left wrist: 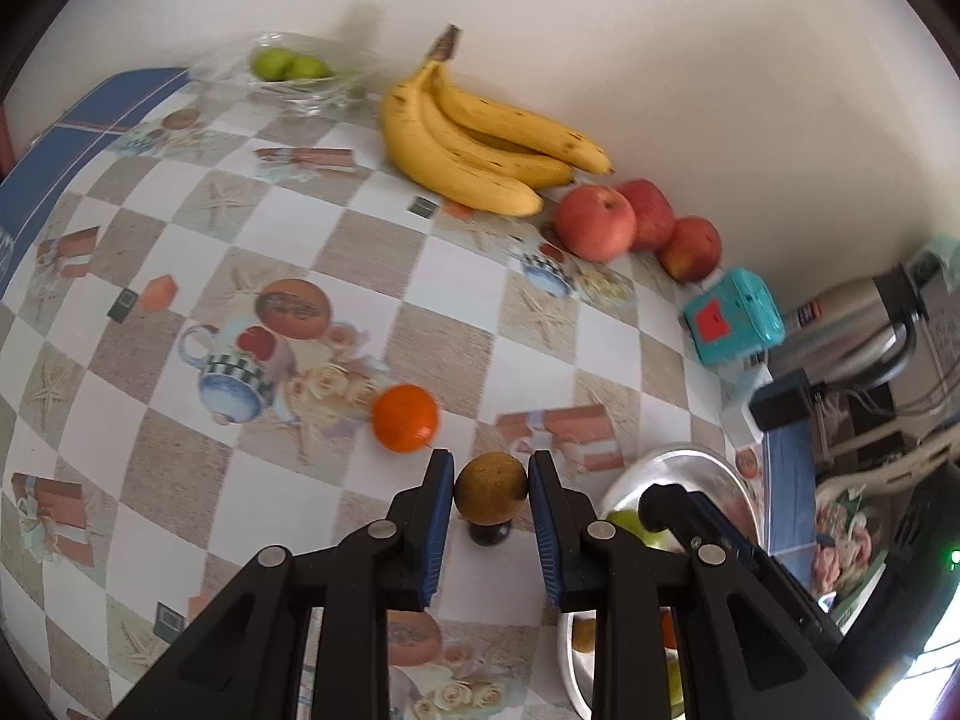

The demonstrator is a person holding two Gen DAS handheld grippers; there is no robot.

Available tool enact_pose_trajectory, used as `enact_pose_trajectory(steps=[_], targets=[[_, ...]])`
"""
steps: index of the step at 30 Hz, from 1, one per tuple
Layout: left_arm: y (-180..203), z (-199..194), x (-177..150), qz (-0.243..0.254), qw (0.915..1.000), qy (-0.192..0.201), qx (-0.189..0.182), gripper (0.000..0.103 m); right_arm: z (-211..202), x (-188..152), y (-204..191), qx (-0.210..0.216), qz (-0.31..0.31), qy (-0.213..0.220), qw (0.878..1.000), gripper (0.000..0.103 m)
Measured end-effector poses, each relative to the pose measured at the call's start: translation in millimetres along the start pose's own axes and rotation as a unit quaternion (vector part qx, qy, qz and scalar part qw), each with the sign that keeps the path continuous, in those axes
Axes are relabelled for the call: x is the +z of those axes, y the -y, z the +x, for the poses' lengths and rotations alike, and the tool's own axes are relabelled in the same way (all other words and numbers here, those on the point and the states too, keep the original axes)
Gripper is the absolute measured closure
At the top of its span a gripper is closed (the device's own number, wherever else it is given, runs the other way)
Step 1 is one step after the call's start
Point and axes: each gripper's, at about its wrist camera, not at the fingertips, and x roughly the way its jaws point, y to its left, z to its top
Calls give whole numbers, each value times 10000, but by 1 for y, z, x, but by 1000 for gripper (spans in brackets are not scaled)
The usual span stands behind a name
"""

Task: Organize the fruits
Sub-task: 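Carry the brown kiwi and dark plum in both grippers over the steel bowl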

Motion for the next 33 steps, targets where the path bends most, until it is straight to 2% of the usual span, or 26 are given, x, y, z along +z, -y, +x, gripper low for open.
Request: enact_pose_trajectory(steps=[13, 22, 33], targets=[[59, 18, -30, 736, 9959, -451, -264, 75, -14, -3, 66, -320, 764, 0, 9966, 81], [89, 34, -55, 1272, 9895, -683, -90, 75, -21, -7, 91, -446, 994, -65, 9940, 81], [98, 50, -68, 1535, 9842, -861, 165, 75, -7, -15, 95, -425, 988, -387, 9934, 81]])
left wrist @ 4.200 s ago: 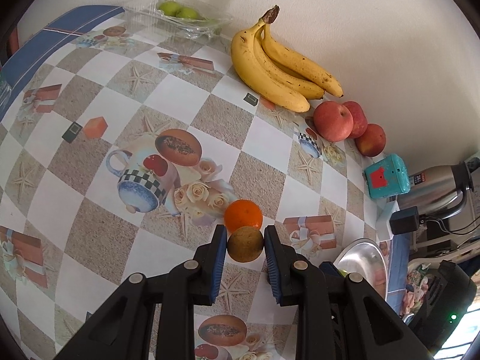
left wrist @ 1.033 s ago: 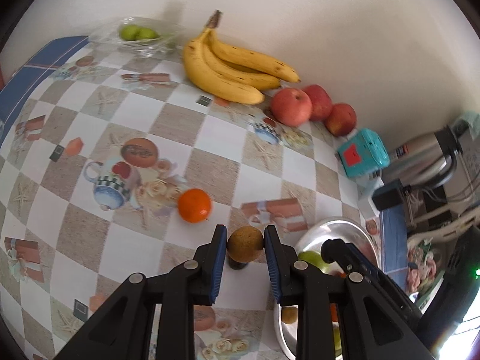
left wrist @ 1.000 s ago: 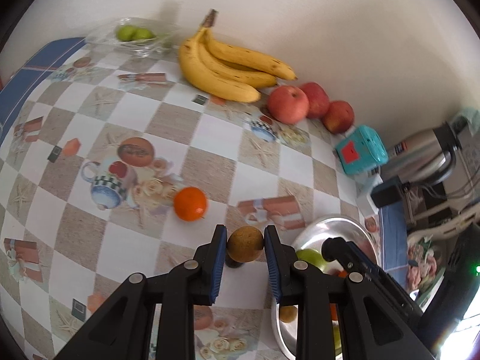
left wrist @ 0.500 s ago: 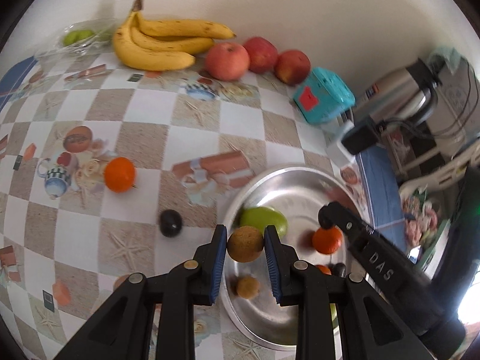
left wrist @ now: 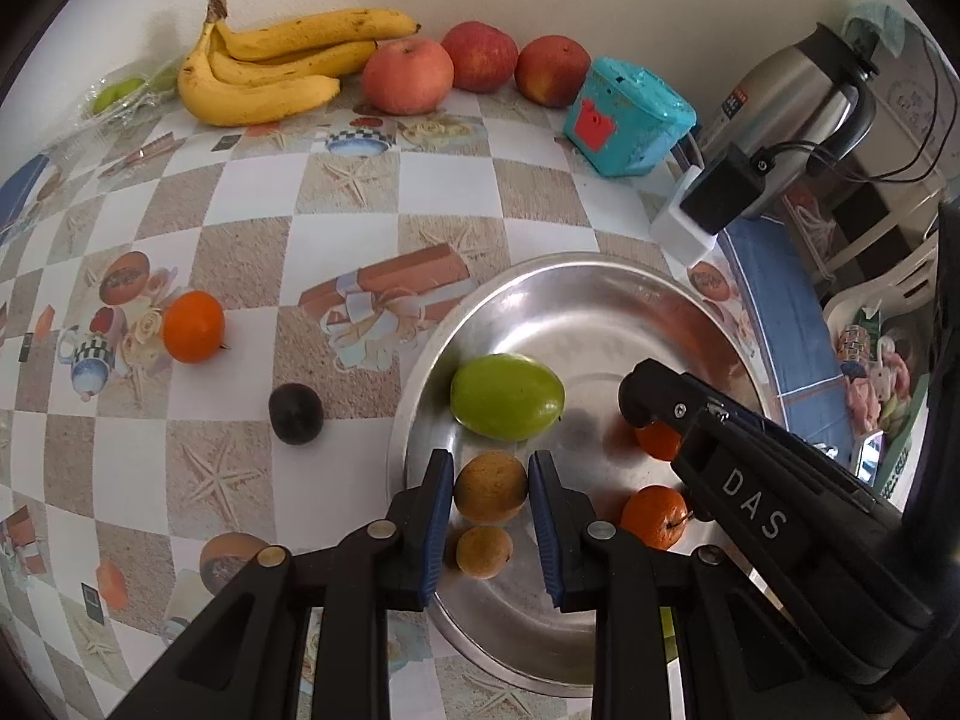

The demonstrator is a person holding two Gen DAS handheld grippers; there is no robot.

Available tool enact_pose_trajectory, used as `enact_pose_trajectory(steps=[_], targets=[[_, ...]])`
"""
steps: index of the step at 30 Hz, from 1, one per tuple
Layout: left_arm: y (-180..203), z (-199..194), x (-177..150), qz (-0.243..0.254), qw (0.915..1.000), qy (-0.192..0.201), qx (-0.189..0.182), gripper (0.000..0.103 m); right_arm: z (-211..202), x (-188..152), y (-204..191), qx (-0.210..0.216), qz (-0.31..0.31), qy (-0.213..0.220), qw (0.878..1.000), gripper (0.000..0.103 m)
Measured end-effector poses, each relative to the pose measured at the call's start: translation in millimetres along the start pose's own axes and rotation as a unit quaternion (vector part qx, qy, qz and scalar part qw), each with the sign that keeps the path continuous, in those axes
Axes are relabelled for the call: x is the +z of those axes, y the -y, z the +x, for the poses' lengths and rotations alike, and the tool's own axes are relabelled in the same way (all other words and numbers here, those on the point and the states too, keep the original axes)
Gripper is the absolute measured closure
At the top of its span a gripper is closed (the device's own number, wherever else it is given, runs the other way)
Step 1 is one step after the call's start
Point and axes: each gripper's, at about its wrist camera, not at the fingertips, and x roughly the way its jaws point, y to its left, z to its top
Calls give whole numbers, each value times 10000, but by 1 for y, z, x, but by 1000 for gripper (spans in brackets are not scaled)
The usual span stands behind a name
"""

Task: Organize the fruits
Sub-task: 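Carry the brown kiwi and dark plum in both grippers over the steel bowl, then open the left gripper dropping the kiwi while the right releases the plum into the bowl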

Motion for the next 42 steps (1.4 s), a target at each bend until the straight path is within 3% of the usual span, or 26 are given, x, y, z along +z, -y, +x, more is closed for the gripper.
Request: enact_pose_trajectory(steps=[12, 16, 22, 30, 42], targets=[[-1, 9, 0, 2, 9998, -189, 5, 73, 11, -3, -2, 1, -62, -206, 9998, 80], [1, 7, 0, 35, 9999, -144, -34, 57, 10, -2, -4, -29, -114, -179, 9998, 77], [0, 5, 1, 6, 9999, -109, -52, 55, 9, -1, -1, -27, -53, -129, 9999, 73], [-19, 1, 5, -335, 9994, -61, -82, 53, 5, 1, 3, -20, 57, -58, 10000, 74], [-80, -19, 17, -1227, 9920, 270, -143, 53, 2, -2, -12, -102, -42, -180, 9998, 74]])
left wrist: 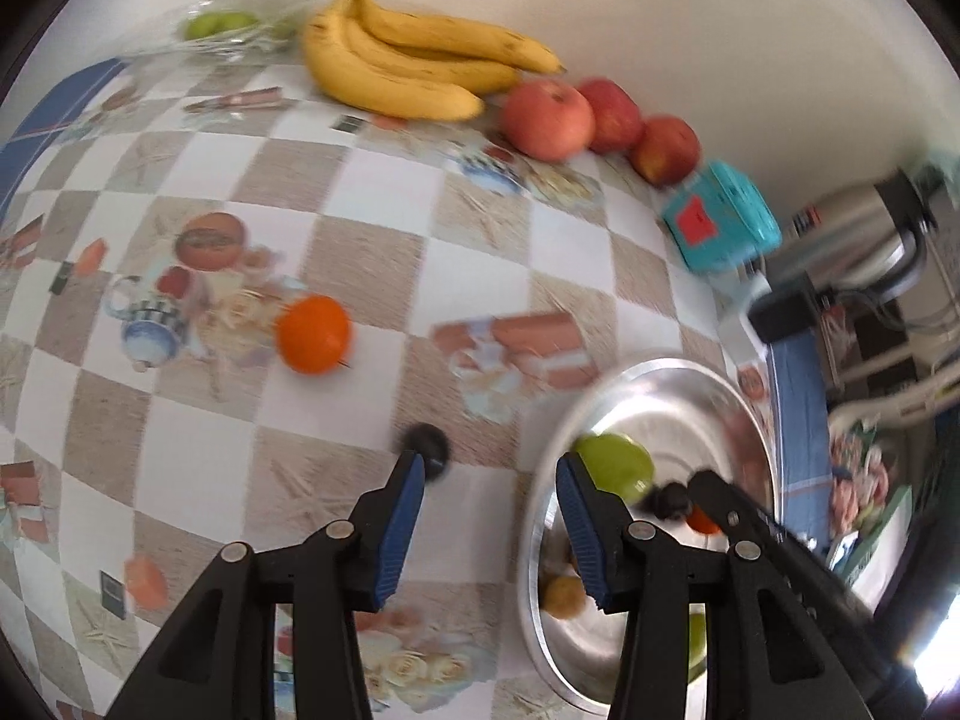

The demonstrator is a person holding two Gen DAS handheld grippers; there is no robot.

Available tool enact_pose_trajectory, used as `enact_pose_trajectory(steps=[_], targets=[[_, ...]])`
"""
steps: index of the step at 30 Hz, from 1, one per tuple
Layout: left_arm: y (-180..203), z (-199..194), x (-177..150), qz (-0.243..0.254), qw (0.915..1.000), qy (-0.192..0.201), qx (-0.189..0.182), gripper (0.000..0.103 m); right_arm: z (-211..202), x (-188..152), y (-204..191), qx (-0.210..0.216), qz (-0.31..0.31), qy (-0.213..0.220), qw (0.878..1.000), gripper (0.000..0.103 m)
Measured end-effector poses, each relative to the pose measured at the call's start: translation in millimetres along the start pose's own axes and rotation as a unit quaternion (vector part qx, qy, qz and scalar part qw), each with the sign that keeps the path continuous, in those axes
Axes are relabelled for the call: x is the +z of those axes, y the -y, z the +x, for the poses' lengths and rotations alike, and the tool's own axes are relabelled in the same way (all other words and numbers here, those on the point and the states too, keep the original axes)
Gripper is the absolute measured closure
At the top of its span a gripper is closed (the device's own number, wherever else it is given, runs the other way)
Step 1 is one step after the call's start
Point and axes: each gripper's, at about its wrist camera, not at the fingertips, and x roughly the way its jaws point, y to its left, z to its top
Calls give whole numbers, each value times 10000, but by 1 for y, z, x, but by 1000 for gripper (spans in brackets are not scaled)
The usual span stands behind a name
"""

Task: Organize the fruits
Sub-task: 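Open the left gripper dropping the kiwi while the right releases the plum into the bowl, then withdraw both open grippers from the bowl toward the remaining plum and tangerine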

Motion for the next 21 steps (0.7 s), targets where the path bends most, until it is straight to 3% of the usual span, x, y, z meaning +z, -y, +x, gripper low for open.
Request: enact_pose_trajectory(steps=[15, 19, 21], targets=[[-51, -19, 17, -609, 9977, 267, 118, 52, -19, -5, -42, 155, -437, 245, 9986, 74], [-52, -21, 18, -615, 9975, 276, 221, 37, -19, -5, -46, 159, -486, 240, 9984, 72], [-53, -21, 19, -602, 9971, 299, 352, 30, -19, -5, -49, 163, -513, 272, 9982, 58]])
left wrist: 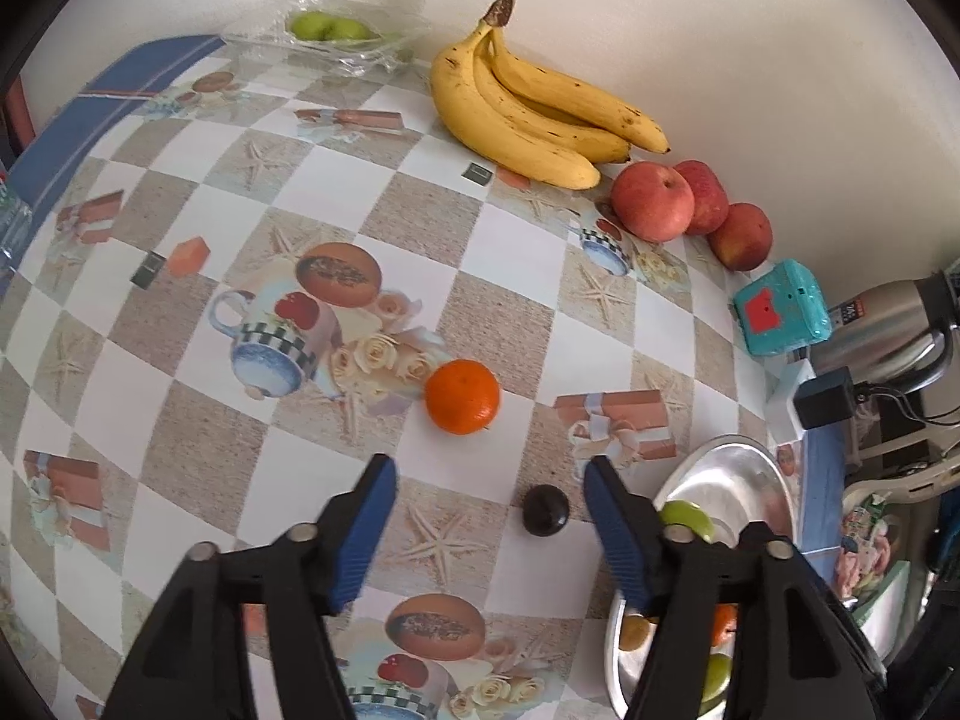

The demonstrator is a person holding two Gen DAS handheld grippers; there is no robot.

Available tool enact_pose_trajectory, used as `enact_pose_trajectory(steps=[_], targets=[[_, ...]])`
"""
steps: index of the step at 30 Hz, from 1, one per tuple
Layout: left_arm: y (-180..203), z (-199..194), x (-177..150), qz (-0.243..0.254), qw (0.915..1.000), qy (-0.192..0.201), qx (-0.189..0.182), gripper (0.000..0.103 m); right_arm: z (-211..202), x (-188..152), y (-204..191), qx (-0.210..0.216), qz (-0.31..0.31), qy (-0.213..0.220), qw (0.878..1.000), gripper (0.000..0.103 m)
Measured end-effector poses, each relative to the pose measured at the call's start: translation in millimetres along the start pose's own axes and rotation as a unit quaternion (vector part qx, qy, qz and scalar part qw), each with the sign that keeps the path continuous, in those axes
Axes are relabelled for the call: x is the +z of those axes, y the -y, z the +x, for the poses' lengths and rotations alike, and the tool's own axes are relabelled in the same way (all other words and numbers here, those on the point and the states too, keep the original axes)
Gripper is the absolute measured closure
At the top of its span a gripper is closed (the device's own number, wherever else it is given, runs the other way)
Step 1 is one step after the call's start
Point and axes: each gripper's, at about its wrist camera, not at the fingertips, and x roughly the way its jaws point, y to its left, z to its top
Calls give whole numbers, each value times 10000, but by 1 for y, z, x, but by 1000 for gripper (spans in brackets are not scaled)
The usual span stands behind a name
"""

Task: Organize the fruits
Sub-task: 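Withdraw both open grippers from the bowl toward the remaining plum and tangerine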

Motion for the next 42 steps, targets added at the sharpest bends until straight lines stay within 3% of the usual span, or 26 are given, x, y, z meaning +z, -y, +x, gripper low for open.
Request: enact_pose_trajectory(steps=[2, 8, 10, 13, 31, 42], targets=[[-4, 1, 1, -47, 9999, 11, 152, 17, 0, 1, -3, 32, -25, 44, 10000, 47], [-15, 1, 4, -139, 9990, 103, 400, 0, 1, 1, -9, -40, -100, 97, 9999, 34], [-17, -1, 5, -143, 9986, 185, 479, 0, 2, 1, -10, -59, -113, 96, 9999, 33], [-20, -2, 7, -122, 9977, 248, 623, 0, 2, 1, -12, -103, -171, 130, 9997, 18], [-41, -10, 16, -187, 9958, 383, 806, 0, 10, 0, -33, -102, -442, 100, 9989, 17], [-65, -22, 25, -398, 9923, 591, 1015, 0, 18, -4, -68, 153, -805, 29, 9966, 17]])
